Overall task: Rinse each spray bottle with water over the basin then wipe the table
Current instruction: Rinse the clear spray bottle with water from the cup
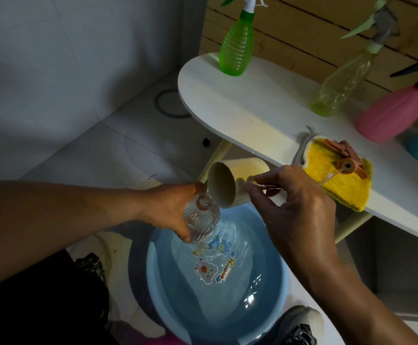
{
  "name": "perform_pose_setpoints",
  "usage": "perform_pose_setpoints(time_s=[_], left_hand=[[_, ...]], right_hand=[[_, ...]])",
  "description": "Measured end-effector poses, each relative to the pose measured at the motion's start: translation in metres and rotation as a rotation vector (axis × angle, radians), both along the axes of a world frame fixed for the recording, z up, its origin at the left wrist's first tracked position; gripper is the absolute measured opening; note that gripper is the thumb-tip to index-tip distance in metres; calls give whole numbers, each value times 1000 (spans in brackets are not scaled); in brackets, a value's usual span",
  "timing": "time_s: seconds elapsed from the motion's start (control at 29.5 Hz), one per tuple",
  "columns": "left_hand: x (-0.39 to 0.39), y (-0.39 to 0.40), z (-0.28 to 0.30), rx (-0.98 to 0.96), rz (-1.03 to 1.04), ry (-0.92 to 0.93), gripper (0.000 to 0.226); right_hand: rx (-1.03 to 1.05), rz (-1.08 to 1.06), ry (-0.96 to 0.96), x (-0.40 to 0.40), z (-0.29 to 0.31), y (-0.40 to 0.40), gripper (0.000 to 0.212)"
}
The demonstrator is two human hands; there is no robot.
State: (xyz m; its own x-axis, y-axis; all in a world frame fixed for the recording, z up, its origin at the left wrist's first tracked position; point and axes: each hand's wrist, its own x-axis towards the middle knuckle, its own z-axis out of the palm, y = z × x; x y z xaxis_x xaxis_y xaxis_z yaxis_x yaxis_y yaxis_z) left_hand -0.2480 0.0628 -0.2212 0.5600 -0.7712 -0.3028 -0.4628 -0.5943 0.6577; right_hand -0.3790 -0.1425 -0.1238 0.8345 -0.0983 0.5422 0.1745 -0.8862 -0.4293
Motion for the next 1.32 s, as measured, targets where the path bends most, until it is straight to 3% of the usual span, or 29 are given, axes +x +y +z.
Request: perform_pose_setpoints(time_s=[1.15, 1.32], left_hand=[[-2, -6, 7, -71, 9, 50, 92], [-1, -8, 8, -83, 18, 56, 89]], right_hand=[[-91, 49, -40, -4, 6, 2, 11], [-32, 23, -39, -3, 7, 0, 11]])
